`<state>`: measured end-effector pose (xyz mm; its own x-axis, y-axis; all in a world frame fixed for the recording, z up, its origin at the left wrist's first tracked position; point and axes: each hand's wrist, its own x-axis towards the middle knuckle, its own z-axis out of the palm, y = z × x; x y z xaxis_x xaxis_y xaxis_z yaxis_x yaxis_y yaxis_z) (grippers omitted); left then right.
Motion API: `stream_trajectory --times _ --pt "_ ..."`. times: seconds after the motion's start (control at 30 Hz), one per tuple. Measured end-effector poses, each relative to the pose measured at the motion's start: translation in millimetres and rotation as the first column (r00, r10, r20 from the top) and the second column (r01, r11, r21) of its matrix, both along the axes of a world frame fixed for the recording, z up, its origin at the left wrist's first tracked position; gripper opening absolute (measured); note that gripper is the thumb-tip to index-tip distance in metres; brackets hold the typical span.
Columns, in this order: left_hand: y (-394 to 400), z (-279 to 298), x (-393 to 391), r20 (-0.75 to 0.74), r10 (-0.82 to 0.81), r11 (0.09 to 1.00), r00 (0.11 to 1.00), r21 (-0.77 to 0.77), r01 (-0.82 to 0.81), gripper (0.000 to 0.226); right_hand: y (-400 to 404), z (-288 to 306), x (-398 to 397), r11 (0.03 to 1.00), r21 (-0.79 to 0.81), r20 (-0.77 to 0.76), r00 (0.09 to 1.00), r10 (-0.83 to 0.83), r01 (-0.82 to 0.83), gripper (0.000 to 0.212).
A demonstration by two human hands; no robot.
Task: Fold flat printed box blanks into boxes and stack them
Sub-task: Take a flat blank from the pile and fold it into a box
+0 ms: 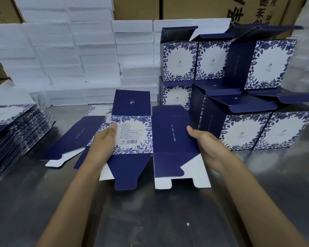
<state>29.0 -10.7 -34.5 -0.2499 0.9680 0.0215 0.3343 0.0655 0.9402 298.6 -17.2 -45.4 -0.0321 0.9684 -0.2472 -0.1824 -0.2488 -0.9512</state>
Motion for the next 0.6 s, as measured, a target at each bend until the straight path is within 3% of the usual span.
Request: stream_trajectory --times 0.13,0.27,0.33,0.47,0.53,0.6 --pt "0 -4 4 0.081 -0.015 1.0 0.997 -0.017 0.017 0.042 -2 1 -1 0.996 0.014 0.035 0.995 -0.089 0.089 0.029" --pt "4 -12 5 -0.056 0.01 1.0 0.998 -0.005 -0.01 0.032 -5 9 3 0.99 -0.057 0.029 0.991 -0.129 0.131 0.033" --pt "4 -15 8 -0.087 -0.005 1.0 0.996 0.011 0.006 0.021 -9 10 4 0.994 -0.055 -0.079 0.992 -0.1 0.095 0.036" --pt "0 -12 18 -0.133 -0.094 0.994 0.987 0.05 0.102 0.007 -13 13 6 0.991 0.129 -0.321 0.947 0.016 0.026 0.034" --pt "-4 -10 25 -0.147 -0.12 0.986 0.982 0.097 0.135 0.011 -14 16 4 0.983 0.183 -0.265 0.964 0.032 0.017 0.029" --pt "-7 -8 35 -0.112 -0.123 0.969 0.986 0.201 0.144 0.019 -18 19 1 0.975 0.224 -0.156 0.987 0.042 -0.006 0.038"
